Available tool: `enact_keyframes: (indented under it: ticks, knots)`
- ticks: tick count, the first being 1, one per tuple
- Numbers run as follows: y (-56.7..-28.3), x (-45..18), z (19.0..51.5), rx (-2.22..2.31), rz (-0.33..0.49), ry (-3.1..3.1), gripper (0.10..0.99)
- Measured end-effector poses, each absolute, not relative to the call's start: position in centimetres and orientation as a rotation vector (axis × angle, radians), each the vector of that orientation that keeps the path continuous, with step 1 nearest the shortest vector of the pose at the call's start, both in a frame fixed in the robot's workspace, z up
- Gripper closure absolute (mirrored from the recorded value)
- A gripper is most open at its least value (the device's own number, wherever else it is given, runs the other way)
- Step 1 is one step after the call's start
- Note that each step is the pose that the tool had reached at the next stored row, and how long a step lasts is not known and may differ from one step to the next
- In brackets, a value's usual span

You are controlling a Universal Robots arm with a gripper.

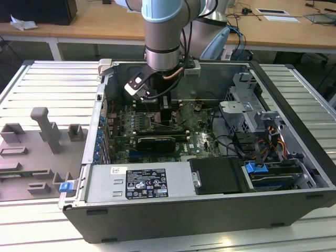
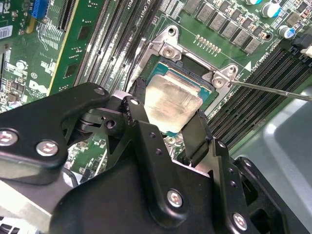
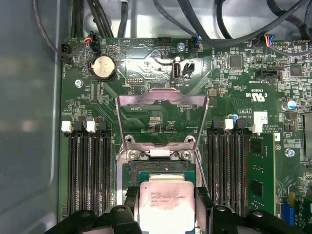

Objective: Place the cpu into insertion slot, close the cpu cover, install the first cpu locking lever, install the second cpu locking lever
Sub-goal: 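Place the cpu into insertion slot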

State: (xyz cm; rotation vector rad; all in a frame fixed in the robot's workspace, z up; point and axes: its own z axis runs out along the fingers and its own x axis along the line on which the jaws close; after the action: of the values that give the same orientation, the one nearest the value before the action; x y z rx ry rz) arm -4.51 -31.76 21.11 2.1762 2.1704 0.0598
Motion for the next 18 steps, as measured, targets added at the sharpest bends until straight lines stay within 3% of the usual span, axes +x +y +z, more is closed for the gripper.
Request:
enact_keyframes:
  ticks: [18]
  knots:
    - [-31.07, -4.32, 20.29, 2.171, 0.045, 2.165, 0.545]
